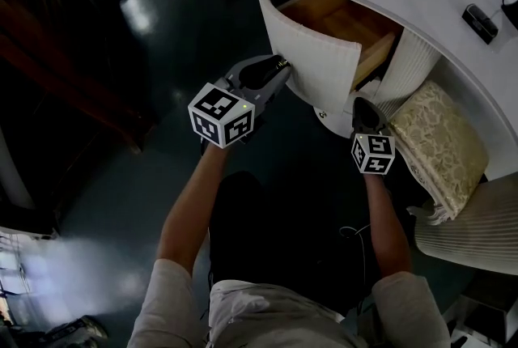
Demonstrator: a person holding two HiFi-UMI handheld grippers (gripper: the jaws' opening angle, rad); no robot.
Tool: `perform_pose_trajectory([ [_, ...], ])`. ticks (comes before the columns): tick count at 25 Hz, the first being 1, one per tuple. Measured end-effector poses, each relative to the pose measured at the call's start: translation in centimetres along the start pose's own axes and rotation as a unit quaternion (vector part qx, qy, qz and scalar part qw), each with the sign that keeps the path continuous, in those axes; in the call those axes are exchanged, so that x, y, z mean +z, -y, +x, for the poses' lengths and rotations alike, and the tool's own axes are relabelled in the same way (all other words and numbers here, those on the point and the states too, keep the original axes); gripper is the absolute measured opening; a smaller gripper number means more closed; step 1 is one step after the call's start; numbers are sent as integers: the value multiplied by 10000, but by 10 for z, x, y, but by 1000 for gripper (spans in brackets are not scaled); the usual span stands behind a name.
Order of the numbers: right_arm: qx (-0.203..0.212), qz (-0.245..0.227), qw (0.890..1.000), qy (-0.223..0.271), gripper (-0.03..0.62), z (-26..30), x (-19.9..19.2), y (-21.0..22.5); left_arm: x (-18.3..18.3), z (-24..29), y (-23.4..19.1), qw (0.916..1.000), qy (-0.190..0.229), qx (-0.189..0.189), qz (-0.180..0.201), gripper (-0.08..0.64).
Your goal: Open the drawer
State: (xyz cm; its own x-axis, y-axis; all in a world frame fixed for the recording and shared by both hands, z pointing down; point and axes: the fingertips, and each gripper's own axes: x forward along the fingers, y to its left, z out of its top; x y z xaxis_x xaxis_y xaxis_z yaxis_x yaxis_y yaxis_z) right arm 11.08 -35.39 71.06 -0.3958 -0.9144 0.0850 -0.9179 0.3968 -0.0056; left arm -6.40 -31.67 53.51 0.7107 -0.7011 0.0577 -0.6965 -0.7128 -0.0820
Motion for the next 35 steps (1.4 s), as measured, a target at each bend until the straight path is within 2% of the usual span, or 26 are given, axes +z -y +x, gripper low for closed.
perform_pose_trajectory([
  [6,-68,112,9999,40,15,3,0,5,0,-7,-1,9999,105,17,-23,103],
  [19,116,61,9999,-7,15,4,-3,-1,-3,-22,1,9999,71,107,-12,103],
  [23,342,86,9994,-24,15,0,0,-18,-3,-28,0,9999,82,132,-21,103],
  [28,488,276,9980,-299,15,-3,2,-42,-3,-31,1,9997,136,195,-20,103],
  [35,786,68,9964,-314,15,-1,7,-68,-4,-37,1,9997,136,213,-1,103],
])
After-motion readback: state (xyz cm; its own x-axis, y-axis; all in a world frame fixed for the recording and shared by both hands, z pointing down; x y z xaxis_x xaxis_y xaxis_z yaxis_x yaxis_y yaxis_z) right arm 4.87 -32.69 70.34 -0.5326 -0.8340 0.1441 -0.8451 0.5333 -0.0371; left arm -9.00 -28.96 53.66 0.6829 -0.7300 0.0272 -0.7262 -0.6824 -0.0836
